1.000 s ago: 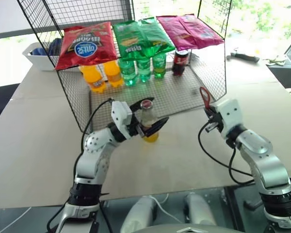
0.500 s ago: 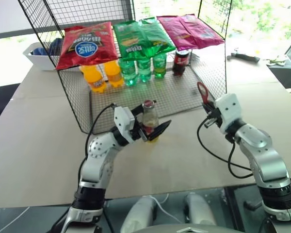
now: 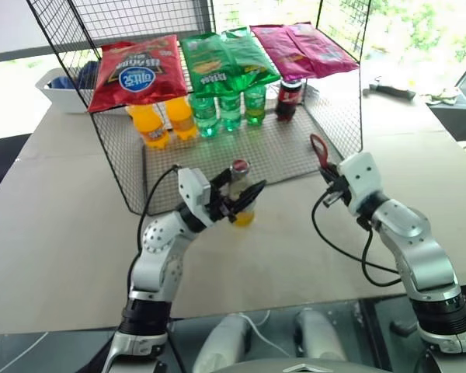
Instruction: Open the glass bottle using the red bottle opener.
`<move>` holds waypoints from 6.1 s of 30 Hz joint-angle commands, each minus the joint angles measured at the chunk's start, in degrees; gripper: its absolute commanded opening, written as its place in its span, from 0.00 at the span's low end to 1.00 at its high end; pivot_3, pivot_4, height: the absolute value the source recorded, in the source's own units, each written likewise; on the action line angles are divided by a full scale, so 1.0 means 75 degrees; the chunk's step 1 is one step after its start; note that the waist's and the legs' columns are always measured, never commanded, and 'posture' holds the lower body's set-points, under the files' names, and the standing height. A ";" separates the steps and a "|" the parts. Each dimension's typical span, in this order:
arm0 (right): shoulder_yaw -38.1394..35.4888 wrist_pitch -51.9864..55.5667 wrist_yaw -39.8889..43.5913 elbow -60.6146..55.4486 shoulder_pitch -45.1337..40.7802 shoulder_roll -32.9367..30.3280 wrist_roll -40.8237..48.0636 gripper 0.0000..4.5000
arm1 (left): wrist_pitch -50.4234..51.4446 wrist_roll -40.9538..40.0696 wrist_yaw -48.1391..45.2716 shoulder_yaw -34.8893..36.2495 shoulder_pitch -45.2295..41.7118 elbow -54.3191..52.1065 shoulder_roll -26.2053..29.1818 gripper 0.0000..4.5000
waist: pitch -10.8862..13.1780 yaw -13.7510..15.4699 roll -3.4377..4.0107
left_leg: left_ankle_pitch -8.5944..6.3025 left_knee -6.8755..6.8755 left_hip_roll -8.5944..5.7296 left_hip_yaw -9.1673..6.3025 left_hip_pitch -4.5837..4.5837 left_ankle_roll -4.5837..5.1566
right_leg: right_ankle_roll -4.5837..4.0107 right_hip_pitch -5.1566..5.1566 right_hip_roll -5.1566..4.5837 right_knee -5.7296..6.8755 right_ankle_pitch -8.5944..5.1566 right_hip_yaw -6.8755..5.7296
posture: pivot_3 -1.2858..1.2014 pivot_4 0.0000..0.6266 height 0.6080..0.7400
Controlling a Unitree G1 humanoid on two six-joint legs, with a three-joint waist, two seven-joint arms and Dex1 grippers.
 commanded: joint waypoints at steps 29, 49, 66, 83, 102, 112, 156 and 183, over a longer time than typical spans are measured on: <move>-0.0033 -0.0461 0.0141 0.0000 -0.0087 0.0110 -0.0176 0.00 | -0.0108 -0.0259 -0.0160 0.0032 -0.0068 -0.0227 0.0017 1.00 | 0.0000 0.0001 0.0000 | 0.0000 0.0000 0.0000 0.0000 0.0001 0.0000 | 0.0000 0.0001 0.0000 0.0001 0.0000 0.0000 | 0.52 0.24 1.00; 0.0046 -0.0475 0.0127 0.0023 -0.0114 0.0198 -0.0247 0.00 | -0.0062 -0.0416 -0.0211 0.0049 -0.0089 -0.0304 0.0088 0.89 | 0.0000 0.0000 0.0000 | 0.0000 0.0000 0.0000 0.0000 0.0002 0.0000 | 0.0000 0.0001 0.0000 0.0001 0.0000 0.0000 | 0.52 0.24 1.00; 0.0638 -0.0684 0.0167 0.0008 -0.0226 0.0376 -0.0527 0.00 | 0.0060 -0.0305 -0.0059 0.0036 0.0290 -0.0578 0.0270 0.43 | 0.0000 -0.0002 0.0000 | 0.0000 -0.0002 0.0000 0.0000 0.0002 0.0000 | 0.0000 0.0001 0.0000 -0.0002 0.0000 0.0001 | 0.52 0.24 1.00; 0.2086 -0.3238 0.0377 0.0962 -0.1034 0.0238 -0.2329 0.00 | 0.0209 -0.0266 0.0127 -0.0026 0.0379 -0.0771 0.0343 0.43 | -0.0001 -0.0017 0.0001 | 0.0000 -0.0004 0.0001 -0.0001 0.0006 -0.0001 | 0.0000 0.0002 0.0003 -0.0005 0.0000 -0.0001 | 0.52 0.24 1.00; 0.2254 -0.5192 -0.0024 0.1463 -0.1464 0.0276 -0.3656 0.00 | 0.0242 -0.0242 0.0115 -0.0098 0.0354 -0.0689 0.0448 0.43 | -0.0001 -0.0018 0.0001 | 0.0000 -0.0005 0.0001 0.0001 0.0007 -0.0002 | -0.0001 0.0002 0.0005 -0.0007 0.0000 0.0001 | 0.52 0.24 1.00; 0.2582 -0.6278 -0.0159 0.1935 -0.1581 0.0055 -0.4570 0.00 | 0.0233 -0.0186 0.0143 -0.0110 0.0313 -0.0579 0.0415 0.43 | -0.0003 -0.0011 0.0001 | 0.0000 -0.0005 0.0001 0.0006 0.0015 -0.0001 | 0.0000 0.0004 0.0006 -0.0005 0.0000 0.0003 | 0.52 0.24 1.00; 0.2670 -0.6510 -0.0312 0.2223 -0.1595 0.0178 -0.5252 0.00 | 0.0487 -0.0217 0.0129 0.0049 0.0021 -0.0243 0.0505 0.43 | -0.0035 -0.0016 0.0010 | 0.0002 -0.0005 0.0007 0.0012 0.0036 -0.0004 | -0.0005 0.0011 0.0014 0.0002 0.0003 0.0011 | 0.52 0.24 1.00; 0.1499 -0.6951 -0.1450 0.2470 -0.3017 -0.0312 -0.5509 0.00 | 0.0510 -0.0243 0.0101 0.0044 -0.0047 -0.0084 0.0471 0.43 | -0.0033 -0.0018 0.0009 | 0.0003 -0.0011 0.0009 0.0012 0.0025 -0.0006 | -0.0007 0.0008 0.0015 -0.0003 0.0003 0.0012 | 0.52 0.24 1.00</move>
